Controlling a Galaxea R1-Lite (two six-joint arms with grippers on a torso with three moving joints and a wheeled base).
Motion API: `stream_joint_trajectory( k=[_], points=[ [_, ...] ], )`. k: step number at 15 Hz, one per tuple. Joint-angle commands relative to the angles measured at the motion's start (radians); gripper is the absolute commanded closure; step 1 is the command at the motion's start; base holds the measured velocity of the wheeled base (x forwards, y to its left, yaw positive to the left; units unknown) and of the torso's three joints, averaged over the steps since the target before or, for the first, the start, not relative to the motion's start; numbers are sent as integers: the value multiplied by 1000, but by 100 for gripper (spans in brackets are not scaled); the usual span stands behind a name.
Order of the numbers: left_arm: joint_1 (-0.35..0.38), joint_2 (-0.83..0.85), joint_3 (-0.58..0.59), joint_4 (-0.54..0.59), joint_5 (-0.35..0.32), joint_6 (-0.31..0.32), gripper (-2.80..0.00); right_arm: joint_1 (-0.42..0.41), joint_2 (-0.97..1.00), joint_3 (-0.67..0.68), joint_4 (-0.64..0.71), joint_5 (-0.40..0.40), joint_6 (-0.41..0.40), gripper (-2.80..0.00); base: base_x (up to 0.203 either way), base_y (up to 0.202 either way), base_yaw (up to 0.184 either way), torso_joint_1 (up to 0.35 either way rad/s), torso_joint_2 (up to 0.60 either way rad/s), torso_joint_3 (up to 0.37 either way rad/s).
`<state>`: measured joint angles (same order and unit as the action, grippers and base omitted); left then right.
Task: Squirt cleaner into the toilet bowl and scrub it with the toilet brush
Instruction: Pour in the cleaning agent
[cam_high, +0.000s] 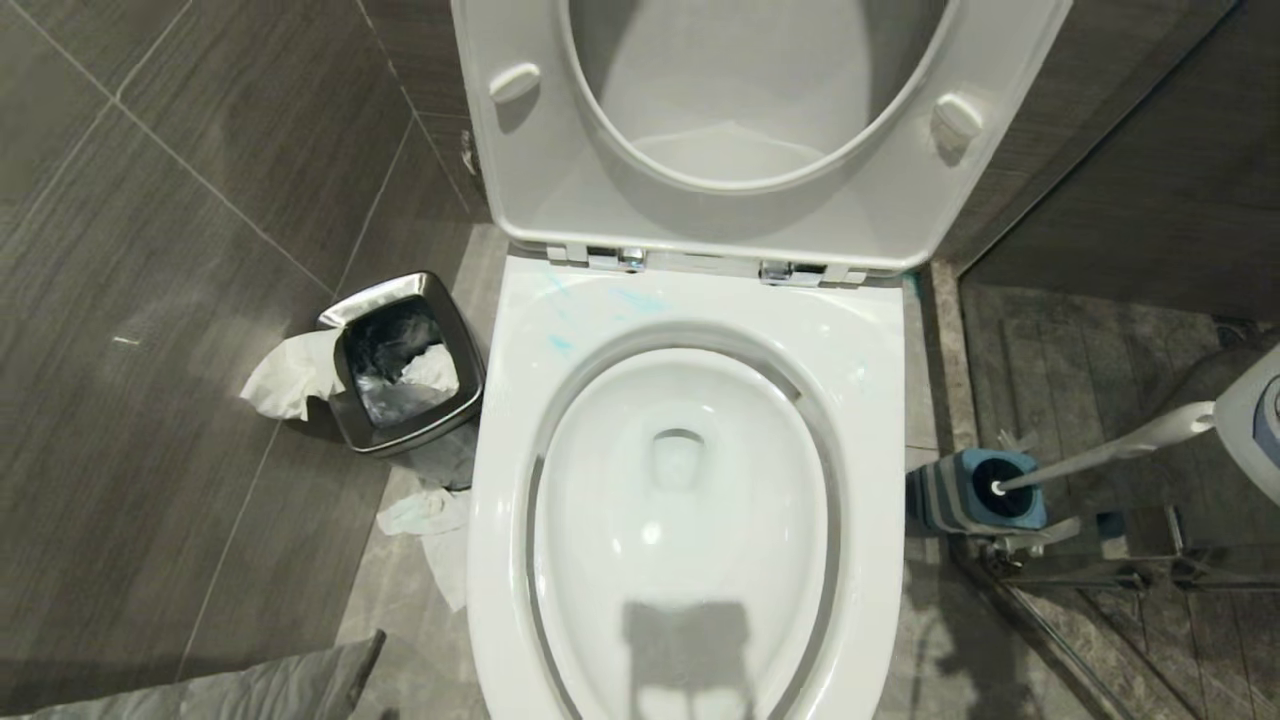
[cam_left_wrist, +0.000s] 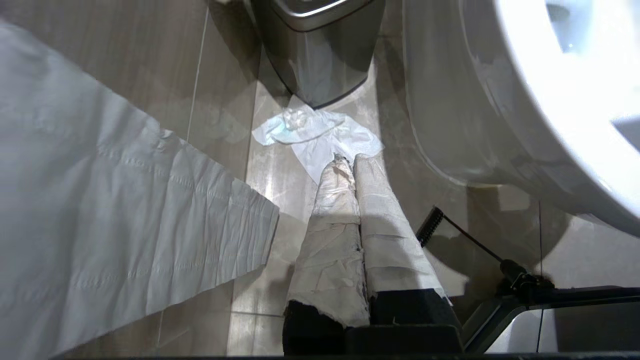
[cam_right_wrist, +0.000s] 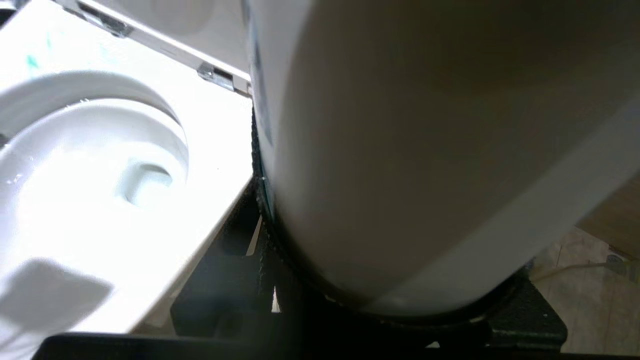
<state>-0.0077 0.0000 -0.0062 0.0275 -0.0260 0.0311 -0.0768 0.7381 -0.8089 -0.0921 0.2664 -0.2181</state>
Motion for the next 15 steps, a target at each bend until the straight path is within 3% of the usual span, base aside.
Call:
stream_joint_trajectory(
  k=[1,15],
  points=[
    [0,2,0,0,0,0,0,0,30,-1,-3,2,6,0,0,0,0,2,4,206],
    [0,2,2,0,1,-7,0,-1,43,-5,-3,-1,36,0,0,0,0,3,3,201]
  ],
)
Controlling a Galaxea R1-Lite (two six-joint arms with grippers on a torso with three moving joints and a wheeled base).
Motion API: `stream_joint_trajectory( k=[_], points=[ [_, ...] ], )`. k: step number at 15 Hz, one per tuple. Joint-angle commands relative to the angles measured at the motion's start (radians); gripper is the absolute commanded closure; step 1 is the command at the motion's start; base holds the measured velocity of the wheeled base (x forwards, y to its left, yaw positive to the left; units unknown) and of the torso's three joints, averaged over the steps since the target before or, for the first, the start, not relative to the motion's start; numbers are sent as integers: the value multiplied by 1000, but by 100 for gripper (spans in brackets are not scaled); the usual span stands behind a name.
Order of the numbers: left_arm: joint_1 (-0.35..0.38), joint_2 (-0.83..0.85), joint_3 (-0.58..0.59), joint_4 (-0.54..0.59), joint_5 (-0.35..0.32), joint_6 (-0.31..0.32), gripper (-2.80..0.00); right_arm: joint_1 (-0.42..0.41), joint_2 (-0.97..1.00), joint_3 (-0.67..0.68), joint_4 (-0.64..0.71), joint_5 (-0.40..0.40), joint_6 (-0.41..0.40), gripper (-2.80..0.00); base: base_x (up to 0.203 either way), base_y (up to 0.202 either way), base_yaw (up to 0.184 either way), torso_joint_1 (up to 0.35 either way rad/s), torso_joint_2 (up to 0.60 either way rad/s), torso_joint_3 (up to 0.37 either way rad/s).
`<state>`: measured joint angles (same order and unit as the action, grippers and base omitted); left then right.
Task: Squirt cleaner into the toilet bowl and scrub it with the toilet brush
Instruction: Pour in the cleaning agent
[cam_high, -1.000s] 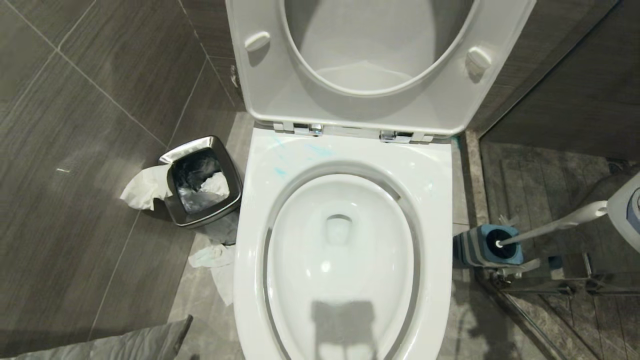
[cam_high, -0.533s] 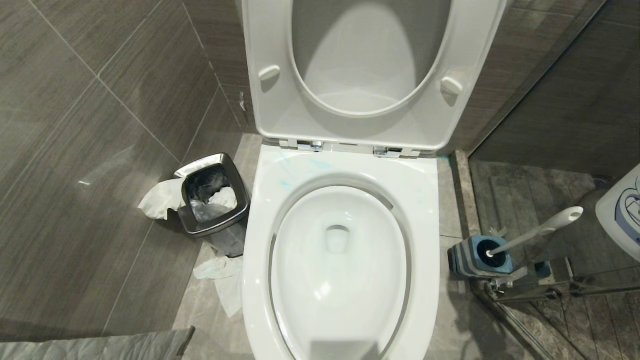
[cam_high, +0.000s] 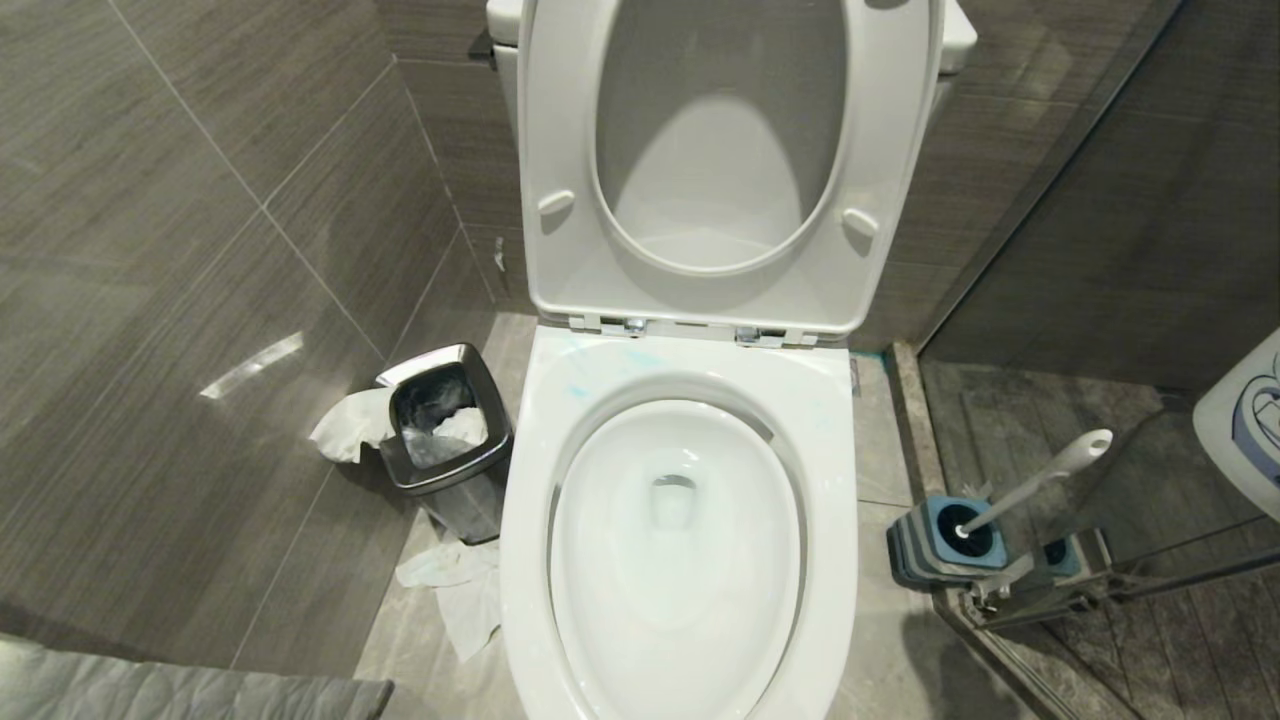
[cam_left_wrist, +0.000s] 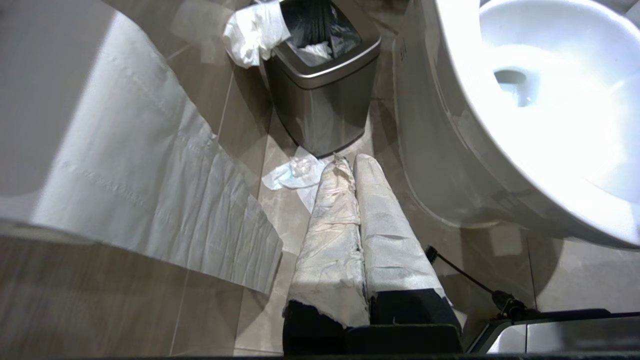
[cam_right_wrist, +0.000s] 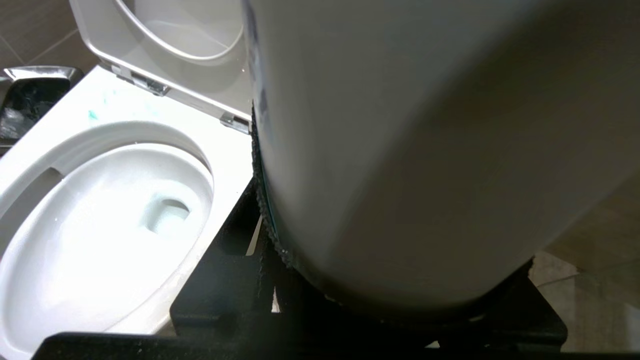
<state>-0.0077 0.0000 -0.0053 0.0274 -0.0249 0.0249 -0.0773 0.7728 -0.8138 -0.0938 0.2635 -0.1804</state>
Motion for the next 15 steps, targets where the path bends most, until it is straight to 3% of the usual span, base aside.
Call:
stream_joint_trajectory(
  k=[1,9,10,15],
  points=[
    [0,2,1,-1,2,0,0,-1,25,-7,-2,1,-2,0,0,0,0,1,1,207],
    [0,2,5,-20,14,0,0,25,266,-215,-7,-75,64,0,0,0,0,0,0,131],
    [0,2,5,-21,14,-1,0,83,288,-221,-23,-124,65,0,0,0,0,0,0,0],
    [0,2,5,-23,13,0,0,502,386,-181,-115,-576,28,0,0,0,0,0,0,0]
  ],
)
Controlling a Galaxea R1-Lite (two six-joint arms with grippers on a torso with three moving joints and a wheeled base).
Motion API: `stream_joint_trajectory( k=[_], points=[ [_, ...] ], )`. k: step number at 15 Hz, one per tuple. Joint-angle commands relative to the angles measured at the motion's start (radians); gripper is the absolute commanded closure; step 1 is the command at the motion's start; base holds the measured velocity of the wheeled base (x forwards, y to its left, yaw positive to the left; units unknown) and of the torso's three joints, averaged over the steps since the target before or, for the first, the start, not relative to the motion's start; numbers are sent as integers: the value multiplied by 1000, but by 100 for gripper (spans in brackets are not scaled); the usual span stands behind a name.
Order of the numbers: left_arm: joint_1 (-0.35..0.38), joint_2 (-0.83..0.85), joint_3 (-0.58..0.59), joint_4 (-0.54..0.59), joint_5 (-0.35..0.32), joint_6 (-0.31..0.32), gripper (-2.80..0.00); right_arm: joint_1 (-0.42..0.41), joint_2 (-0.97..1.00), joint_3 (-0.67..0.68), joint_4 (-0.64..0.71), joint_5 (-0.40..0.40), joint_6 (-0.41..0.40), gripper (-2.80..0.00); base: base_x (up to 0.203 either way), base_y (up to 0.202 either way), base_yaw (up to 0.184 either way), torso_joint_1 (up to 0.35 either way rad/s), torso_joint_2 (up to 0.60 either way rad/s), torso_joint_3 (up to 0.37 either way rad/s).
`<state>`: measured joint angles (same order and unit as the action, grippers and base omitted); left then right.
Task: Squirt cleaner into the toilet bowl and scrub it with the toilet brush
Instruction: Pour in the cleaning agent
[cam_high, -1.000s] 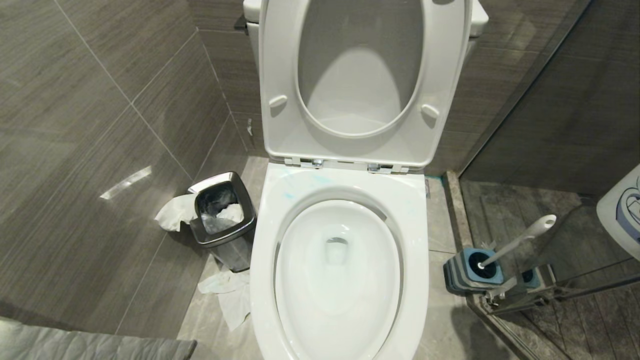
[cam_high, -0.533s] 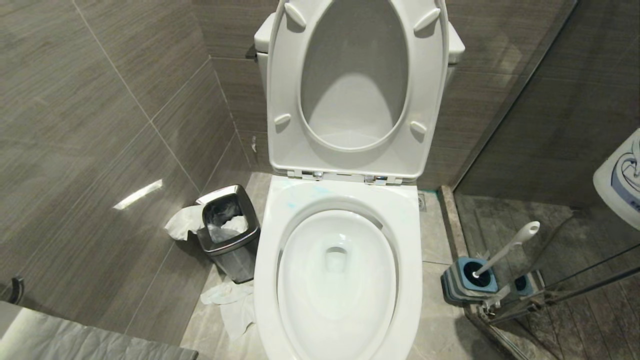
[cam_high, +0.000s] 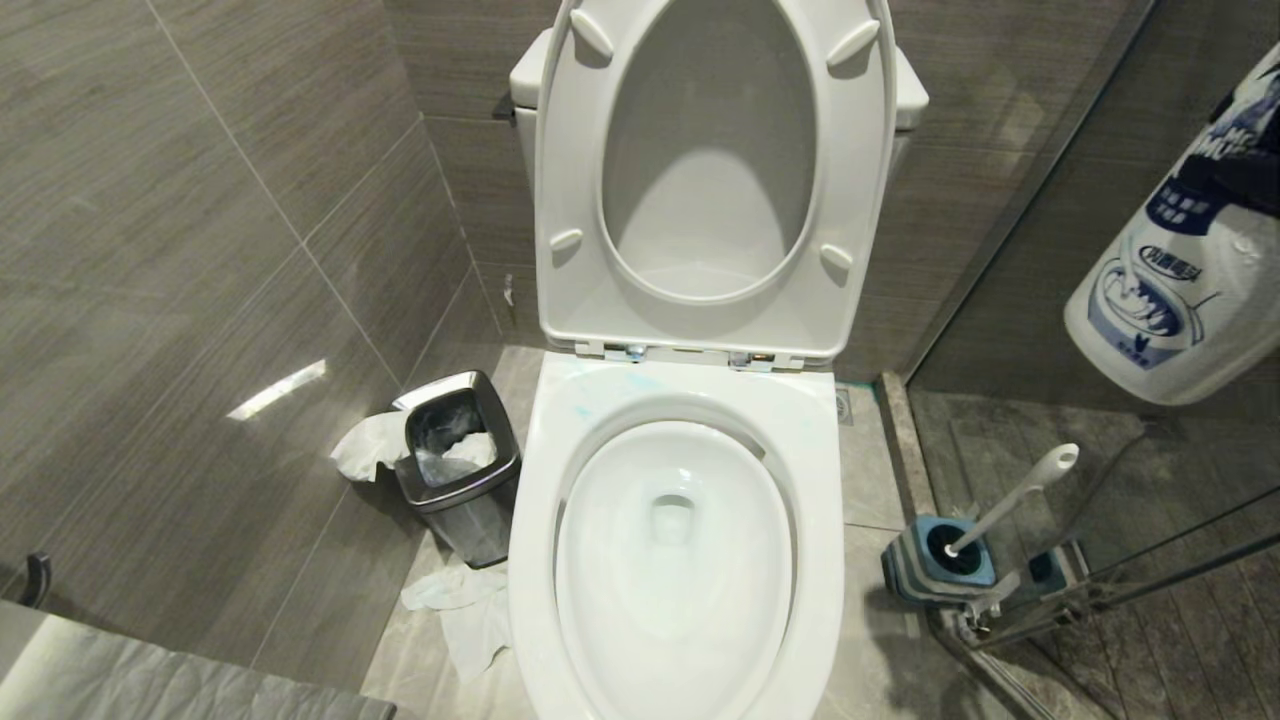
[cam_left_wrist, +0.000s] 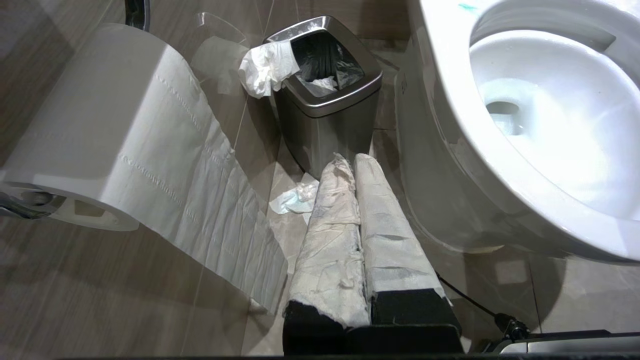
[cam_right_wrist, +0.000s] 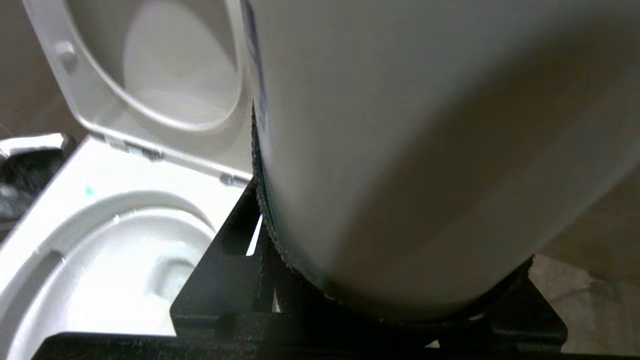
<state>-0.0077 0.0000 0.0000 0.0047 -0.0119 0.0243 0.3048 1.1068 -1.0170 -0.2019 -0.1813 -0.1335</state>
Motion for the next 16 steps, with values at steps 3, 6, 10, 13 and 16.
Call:
stream_joint_trajectory(
  k=[3,6,10,13,16],
  points=[
    [0,2,0,-2,-2,5,0,274,136,94,-71,-352,-128,0,0,0,0,0,0,0],
    [0,2,0,-2,-2,3,0,316,198,102,-92,-407,-207,0,0,0,0,0,0,0],
    [0,2,0,-2,-3,8,0,345,315,64,-100,-437,-240,0,0,0,0,0,0,0],
    [0,2,0,-2,-3,8,0,356,408,-17,-100,-452,-288,0,0,0,0,0,0,0],
    [0,2,0,-2,-3,8,0,366,487,-67,-100,-455,-465,0,0,0,0,0,0,0]
  ],
)
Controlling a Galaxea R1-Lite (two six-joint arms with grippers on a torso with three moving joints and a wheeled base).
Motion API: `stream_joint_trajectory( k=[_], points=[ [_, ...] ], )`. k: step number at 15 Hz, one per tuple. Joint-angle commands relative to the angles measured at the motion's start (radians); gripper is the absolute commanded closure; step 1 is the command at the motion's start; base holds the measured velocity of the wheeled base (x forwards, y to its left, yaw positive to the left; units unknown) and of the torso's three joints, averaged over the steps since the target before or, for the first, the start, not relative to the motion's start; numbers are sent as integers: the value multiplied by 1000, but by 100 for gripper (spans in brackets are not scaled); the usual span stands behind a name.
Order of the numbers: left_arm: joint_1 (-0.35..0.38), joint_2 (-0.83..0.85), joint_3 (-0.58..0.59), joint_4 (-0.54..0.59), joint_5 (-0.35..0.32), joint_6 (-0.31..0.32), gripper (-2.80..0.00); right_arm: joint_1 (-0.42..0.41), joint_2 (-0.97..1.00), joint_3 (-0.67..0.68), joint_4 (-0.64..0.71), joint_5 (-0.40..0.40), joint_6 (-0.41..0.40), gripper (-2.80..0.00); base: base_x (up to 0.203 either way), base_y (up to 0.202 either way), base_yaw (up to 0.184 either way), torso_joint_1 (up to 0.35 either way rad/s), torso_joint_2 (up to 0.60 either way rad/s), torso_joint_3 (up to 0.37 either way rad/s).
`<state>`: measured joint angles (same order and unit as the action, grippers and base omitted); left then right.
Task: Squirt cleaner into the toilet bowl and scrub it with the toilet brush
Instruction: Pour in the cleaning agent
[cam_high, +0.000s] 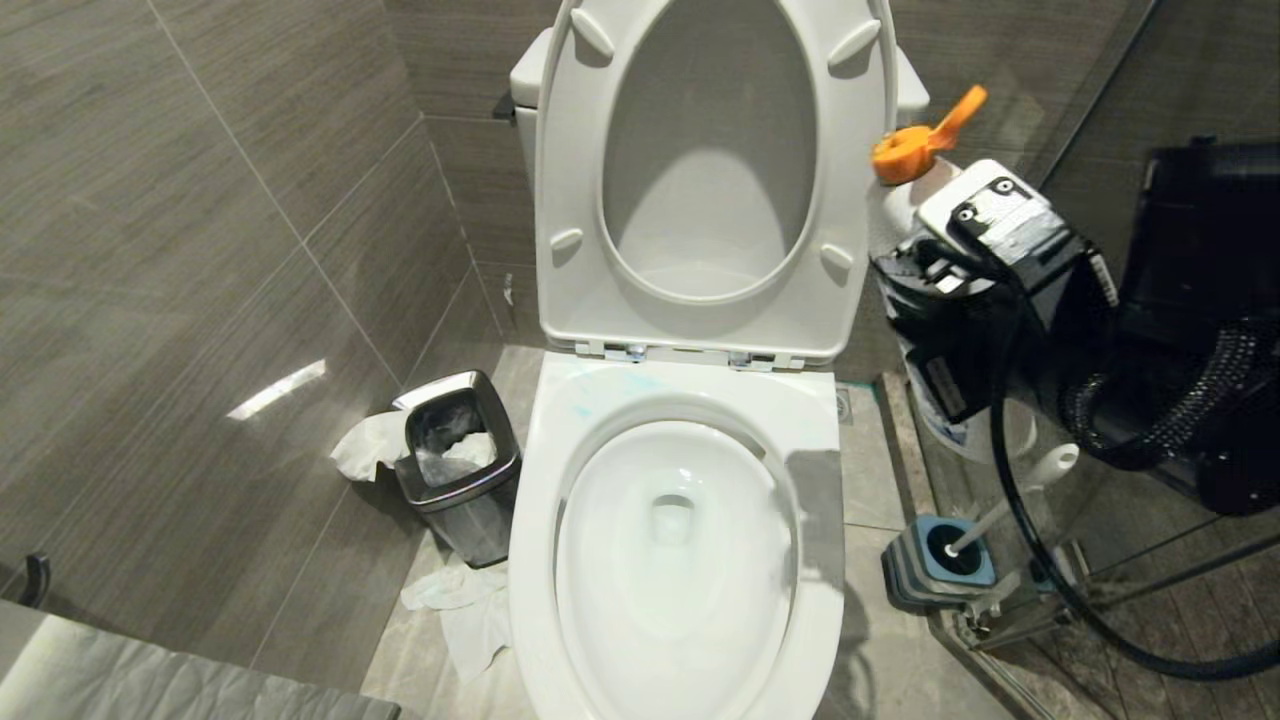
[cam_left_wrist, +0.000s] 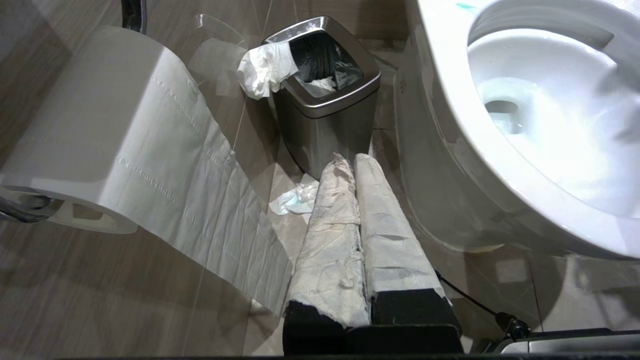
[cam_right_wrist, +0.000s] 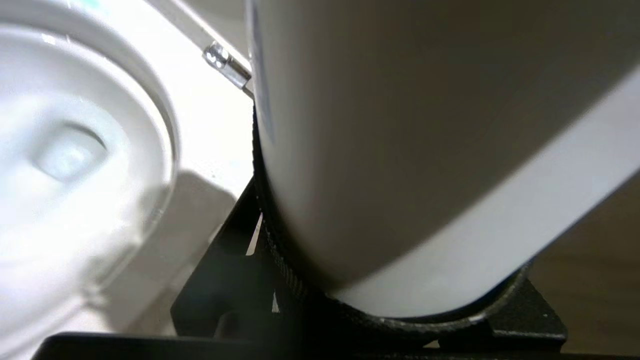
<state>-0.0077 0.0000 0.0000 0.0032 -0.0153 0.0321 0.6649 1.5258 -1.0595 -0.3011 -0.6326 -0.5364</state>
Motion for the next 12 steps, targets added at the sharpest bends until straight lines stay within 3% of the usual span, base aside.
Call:
stream_joint_trajectory(
  k=[1,4,8,12],
  points=[
    [0,2,0,0,-2,0,0,7,90,-38,-1,-5,-118,0,0,0,0,0,0,0],
    [0,2,0,0,2,-5,0,9,165,-92,-1,-12,-322,0,0,0,0,0,0,0],
    [0,2,0,0,2,-5,0,40,261,-188,-2,-117,-470,0,0,0,0,0,0,0],
    [0,2,0,0,3,-5,0,44,295,-237,-3,-131,-646,0,0,0,0,0,0,0]
  ],
)
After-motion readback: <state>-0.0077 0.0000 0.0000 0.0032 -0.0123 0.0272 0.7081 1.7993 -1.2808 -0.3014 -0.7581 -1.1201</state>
